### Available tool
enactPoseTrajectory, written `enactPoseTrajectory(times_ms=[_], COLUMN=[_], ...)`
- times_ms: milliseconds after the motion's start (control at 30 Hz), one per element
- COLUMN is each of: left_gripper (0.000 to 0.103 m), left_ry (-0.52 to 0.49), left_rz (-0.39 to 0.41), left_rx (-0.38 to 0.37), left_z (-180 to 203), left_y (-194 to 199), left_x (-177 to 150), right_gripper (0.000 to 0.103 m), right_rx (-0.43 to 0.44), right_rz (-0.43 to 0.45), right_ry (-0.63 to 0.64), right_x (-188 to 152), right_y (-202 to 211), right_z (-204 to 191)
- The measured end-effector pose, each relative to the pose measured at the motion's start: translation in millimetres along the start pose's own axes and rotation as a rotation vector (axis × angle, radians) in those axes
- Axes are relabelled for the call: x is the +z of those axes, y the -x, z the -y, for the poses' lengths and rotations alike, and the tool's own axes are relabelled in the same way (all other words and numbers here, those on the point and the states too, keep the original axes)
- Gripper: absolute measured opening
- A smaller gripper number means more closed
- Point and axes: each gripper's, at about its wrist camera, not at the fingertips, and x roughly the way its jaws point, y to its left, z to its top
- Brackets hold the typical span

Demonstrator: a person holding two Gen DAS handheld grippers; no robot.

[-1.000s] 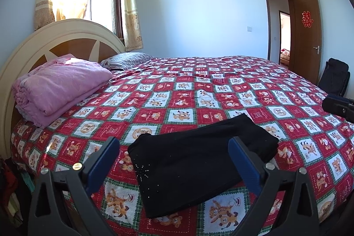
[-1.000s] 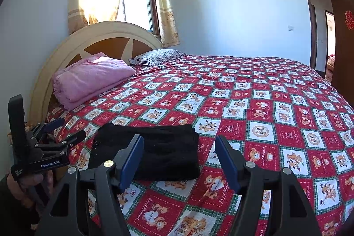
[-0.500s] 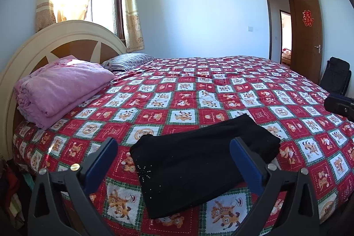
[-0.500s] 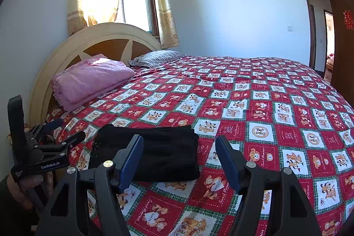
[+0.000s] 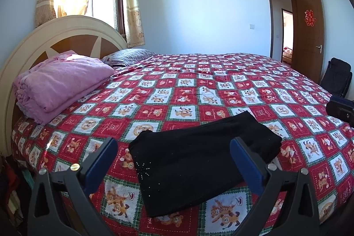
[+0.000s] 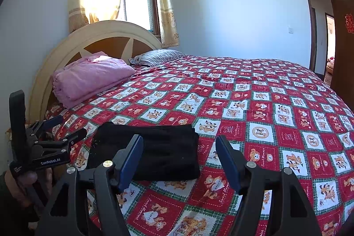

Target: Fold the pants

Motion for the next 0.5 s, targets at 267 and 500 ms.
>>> enactPoseTrajectory(times_ms=[267, 500], left_gripper=[0.103, 0.103], left_ry=[-0.012, -0.018], left_rz=[0.002, 0.007], left_rx=[0.008, 0.009], left_z=[0.7, 0.0], left_y=[0.1, -0.2], left_x=[-0.2, -0.1], right_gripper=[0.07, 0.07], right_rx=[0.0, 0.002], right_rz=[-0.004, -0.016], right_ry=[0.006, 0.015], right_x=[-1.3, -6.0], right_y=[-2.6, -6.8], right_z=[0.2, 0.0])
